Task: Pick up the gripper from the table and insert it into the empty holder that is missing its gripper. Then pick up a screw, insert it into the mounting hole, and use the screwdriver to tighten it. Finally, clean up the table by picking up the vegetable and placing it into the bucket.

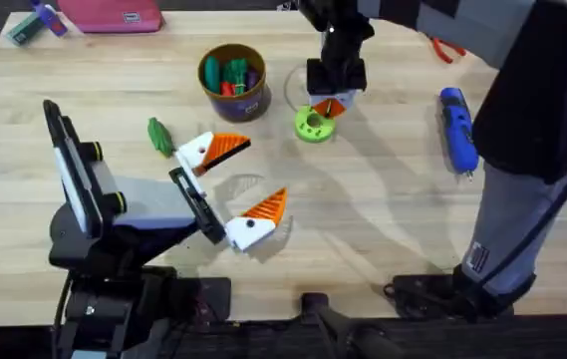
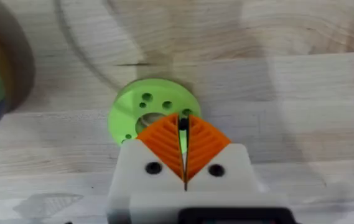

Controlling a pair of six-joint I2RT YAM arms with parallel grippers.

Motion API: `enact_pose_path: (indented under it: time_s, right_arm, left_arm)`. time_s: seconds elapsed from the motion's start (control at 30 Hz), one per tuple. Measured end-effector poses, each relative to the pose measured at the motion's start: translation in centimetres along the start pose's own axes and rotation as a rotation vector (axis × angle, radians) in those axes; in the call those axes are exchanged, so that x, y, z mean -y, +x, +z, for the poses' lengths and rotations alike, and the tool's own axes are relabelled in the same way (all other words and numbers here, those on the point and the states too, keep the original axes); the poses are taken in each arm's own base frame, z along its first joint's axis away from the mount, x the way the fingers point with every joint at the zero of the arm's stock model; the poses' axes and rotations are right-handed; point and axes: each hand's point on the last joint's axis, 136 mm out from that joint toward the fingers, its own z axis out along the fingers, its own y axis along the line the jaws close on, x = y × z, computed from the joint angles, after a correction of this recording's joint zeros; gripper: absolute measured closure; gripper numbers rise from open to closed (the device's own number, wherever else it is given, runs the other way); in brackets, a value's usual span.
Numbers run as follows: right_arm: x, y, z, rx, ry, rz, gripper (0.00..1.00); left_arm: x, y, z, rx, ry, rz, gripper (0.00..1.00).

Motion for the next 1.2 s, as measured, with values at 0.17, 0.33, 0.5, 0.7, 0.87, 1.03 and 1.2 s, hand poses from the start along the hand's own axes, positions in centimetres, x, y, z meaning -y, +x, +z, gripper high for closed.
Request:
enact_pose_path:
  time_s: [0.17,0.33,0.5,0.7,0.87,1.03,1.2]
  right_arm:
    - [0.0,-0.01,0.0,0.0,0.0,0.0,0.965]
    - [0.01,-0.03,0.0,0.001,0.001,0.0,0.944]
    - [0.03,-0.03,0.24,0.003,0.002,0.0,0.935]
    - [-0.01,0.19,0.52,-0.002,0.004,-0.004,0.943]
    - [-0.09,0.22,0.51,0.001,0.007,-0.007,0.995]
    - [-0.09,0.2,0.51,0.001,0.007,-0.007,0.995]
    - [0.12,0.32,0.46,-0.003,0.017,-0.007,0.996]
  left_arm:
    - [0.0,0.01,0.0,0.0,0.0,0.0,0.015]
    - [0.0,0.01,0.0,0.0,0.0,0.0,0.014]
    - [0.01,0.0,0.0,0.0,0.0,0.0,0.013]
    - [0.01,0.0,0.0,0.0,0.0,0.0,0.016]
    - [0.0,0.01,0.0,0.0,0.0,0.0,0.014]
    - [0.01,0.0,0.0,0.0,0.0,0.0,0.014]
    - [0.0,0.01,0.0,0.0,0.0,0.0,0.013]
